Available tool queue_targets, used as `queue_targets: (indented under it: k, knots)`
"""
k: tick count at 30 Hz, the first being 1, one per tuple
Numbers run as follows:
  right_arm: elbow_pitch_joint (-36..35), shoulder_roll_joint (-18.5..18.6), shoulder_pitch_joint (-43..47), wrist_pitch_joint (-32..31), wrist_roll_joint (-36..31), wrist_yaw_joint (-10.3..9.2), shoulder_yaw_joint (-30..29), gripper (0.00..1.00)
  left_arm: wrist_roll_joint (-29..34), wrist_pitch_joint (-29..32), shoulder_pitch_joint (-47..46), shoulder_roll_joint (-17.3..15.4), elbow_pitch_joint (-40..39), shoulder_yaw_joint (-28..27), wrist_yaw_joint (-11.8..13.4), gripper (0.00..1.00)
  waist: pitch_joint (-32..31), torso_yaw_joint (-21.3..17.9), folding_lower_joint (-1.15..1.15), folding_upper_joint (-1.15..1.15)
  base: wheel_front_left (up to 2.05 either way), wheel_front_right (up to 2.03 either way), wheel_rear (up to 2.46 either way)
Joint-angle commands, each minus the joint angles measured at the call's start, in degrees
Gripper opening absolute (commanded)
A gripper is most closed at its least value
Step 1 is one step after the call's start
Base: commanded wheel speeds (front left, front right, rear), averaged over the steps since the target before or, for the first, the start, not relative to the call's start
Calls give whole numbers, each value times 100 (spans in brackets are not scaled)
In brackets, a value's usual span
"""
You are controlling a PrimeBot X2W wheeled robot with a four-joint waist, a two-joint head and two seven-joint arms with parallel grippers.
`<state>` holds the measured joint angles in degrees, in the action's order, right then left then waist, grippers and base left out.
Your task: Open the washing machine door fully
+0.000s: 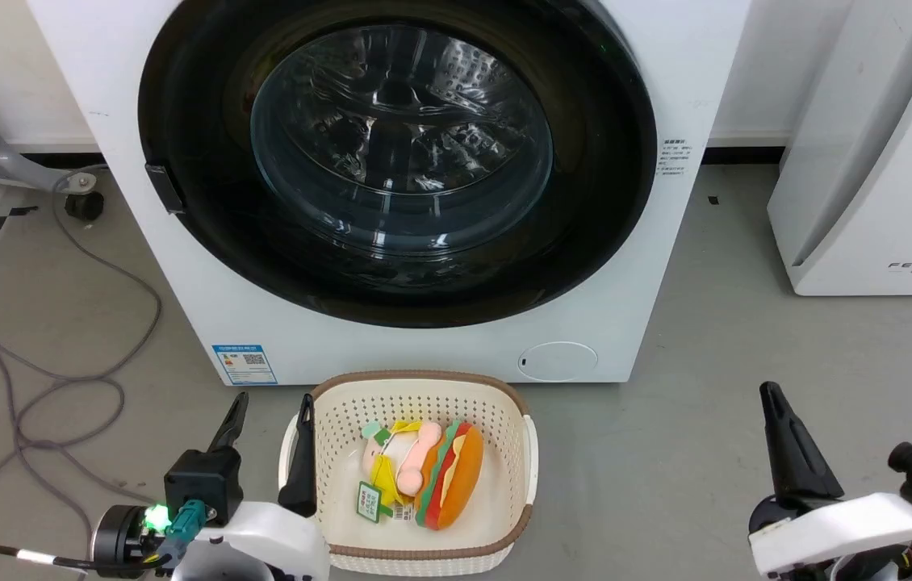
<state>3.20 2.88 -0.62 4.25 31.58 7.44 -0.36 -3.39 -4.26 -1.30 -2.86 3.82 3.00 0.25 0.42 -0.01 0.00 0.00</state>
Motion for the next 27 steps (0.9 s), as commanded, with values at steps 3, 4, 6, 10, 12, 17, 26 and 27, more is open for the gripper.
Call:
queue_targets:
  k: [3, 4, 6, 10, 12, 17, 26, 27]
  knots:
    - [46, 0, -185, 94, 545, 2, -27, 0, -73, -91, -127, -1, 40, 30, -24, 100, 48, -4, 0, 0, 0, 0, 0]
    - [59, 0, -218, 106, 643, 2, -48, 0, -81, -103, -136, -1, 46, 34, -25, 100, 63, -4, 0, 0, 0, 0, 0]
    - [76, 0, -294, 130, 791, 2, -78, 0, -98, -127, -159, -1, 58, 44, -28, 100, 95, -2, 0, 0, 0, 0, 0]
    - [112, 0, -429, 166, 1016, 2, -116, 0, -126, -163, -195, -1, 72, 58, -24, 100, 141, -2, 0, 0, 0, 0, 0]
    - [158, 0, -555, 189, 1124, 2, -149, 0, -146, -187, -222, -1, 80, 65, -21, 100, 178, -6, 0, 0, 0, 0, 0]
    - [370, 108, -1011, 249, 1394, 3, -233, 0, -193, -246, -298, -1, 96, 90, -30, 100, 271, -9, 0, 0, 0, 0, 0]
    - [1202, 550, -2184, 340, 2123, 3, -298, 0, -275, -354, -445, -1, 79, 138, -44, 100, 499, 20, 0, 0, 0, 0, 0]
    - [1320, 607, -2335, 348, 2196, 3, -287, 0, -281, -366, -464, -1, 76, 144, -47, 100, 527, 28, 0, 0, 0, 0, 0]
